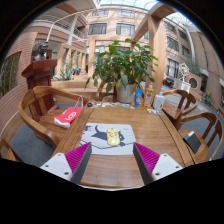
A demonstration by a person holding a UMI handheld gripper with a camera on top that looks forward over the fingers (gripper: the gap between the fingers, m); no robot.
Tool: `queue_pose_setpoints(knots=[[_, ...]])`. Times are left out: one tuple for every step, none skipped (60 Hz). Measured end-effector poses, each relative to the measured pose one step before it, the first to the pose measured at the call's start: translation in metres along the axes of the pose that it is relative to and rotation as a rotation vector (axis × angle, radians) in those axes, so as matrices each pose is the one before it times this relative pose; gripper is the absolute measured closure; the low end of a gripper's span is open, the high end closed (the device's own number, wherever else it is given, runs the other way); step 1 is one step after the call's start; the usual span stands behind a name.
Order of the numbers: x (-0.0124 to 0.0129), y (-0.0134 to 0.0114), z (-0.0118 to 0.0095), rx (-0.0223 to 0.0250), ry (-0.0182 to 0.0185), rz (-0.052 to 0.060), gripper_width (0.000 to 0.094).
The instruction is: Arrange mouse
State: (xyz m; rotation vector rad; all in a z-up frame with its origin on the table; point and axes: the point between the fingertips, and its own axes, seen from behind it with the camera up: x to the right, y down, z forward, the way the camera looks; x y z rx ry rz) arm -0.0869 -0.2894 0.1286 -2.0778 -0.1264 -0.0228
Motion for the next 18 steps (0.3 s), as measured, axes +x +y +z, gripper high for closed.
queue_pose_setpoints(knots=[[0.00030,-0.00015,-0.00313,0.00378,0.00145,-0.0026,0.0078],[0.00018,-0.00039,-0.00317,0.00352,0.00127,-0.0018,0.0076],[0.00016,-0.00056,-0.00310,0.00325,0.00110,-0.0015,0.0076],[0.00003,-0.00054,-0.00273,0.00244,-0.00013,-0.0011,0.0080],[-0.00086,0.00059,-0.00266,0.00171,-0.00058,0.0000,0.0080],[0.00011,-0.00043,-0.00240,0.00139,-0.00220,0.0010,0.0080],[0.00009,-0.00075,-0.00205,0.00151,-0.00122,0.0008,0.0078],[-0.00092,-0.00005,-0.00073,0.00380,-0.00009,-0.0002,0.0080],[-0.00004,-0.00042,-0.00148,0.00335,0.00179,-0.0019,0.0079],[0.00007,-0.00083,-0.00133,0.00375,0.00180,-0.0027,0.0078],[-0.00024,-0.00092,-0.00134,0.00333,0.00055,-0.0027,0.0078],[-0.00069,-0.00034,-0.00141,0.00148,-0.00154,-0.0018,0.0078],[0.00007,0.00037,-0.00142,0.00086,-0.00275,-0.0024,0.0078],[-0.00054,0.00025,-0.00109,-0.00008,-0.00202,-0.0029,0.0078],[-0.00058,-0.00023,-0.00122,0.00067,-0.00154,-0.0036,0.0078],[-0.00044,-0.00003,-0.00156,0.00074,-0.00083,-0.0035,0.0080],[-0.00051,0.00004,-0.00114,-0.00021,-0.00113,-0.0025,0.0079],[-0.00046,0.00021,-0.00089,-0.00080,-0.00064,-0.0017,0.0080]])
